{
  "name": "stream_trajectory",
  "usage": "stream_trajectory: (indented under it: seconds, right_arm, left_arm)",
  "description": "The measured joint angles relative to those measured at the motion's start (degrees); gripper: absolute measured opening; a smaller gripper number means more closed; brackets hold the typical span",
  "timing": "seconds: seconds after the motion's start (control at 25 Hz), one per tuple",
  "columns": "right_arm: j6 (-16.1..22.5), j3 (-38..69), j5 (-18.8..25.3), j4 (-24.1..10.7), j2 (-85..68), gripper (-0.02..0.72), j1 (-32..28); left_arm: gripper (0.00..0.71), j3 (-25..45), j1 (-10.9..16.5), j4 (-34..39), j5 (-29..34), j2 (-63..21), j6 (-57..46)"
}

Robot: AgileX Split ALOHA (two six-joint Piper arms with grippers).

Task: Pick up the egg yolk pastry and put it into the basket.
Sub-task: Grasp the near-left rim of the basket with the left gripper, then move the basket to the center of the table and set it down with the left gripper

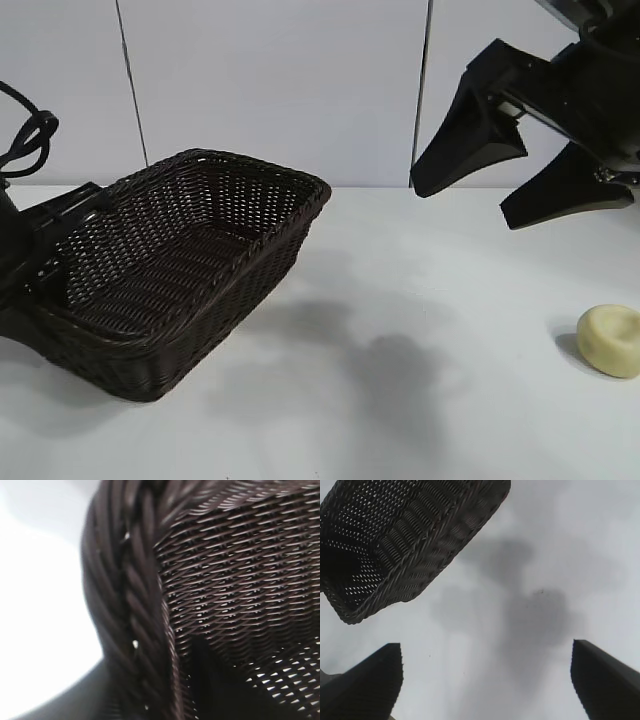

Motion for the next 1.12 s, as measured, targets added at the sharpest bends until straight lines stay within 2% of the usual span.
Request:
stream_trajectory:
  seconds: [0.28,0.64,0.88,1.0,1.12]
  right_arm:
    - [0.0,0.0,0.4,-0.18,0.0,0.653,0.0]
    - [0.0,0.0,0.47,-0.18,0.0,0.653,0.0]
    - [0.0,0.0,0.37,-0.18,0.0,0.653,0.0]
    - [0.0,0.0,0.37,-0.18,0.0,0.653,0.0]
    - [0.0,0.0,0.37,-0.18,0.0,0.653,0.0]
  left_arm:
    - [0.099,-1.57,-0.05,-0.19,2.69,-0.07,-1.61]
    - [0.099,-9.37,0.32,-0.71,10.16,-2.15,0.76]
    - [0.099,-13.1,1.49,-5.8,10.81,-2.15,13.92]
    - [0.099,-13.84,4.52,-11.67,11.74,-2.15,23.87]
    - [0.099,-15.06,8.17,-15.98,15.18,-2.15,36.44]
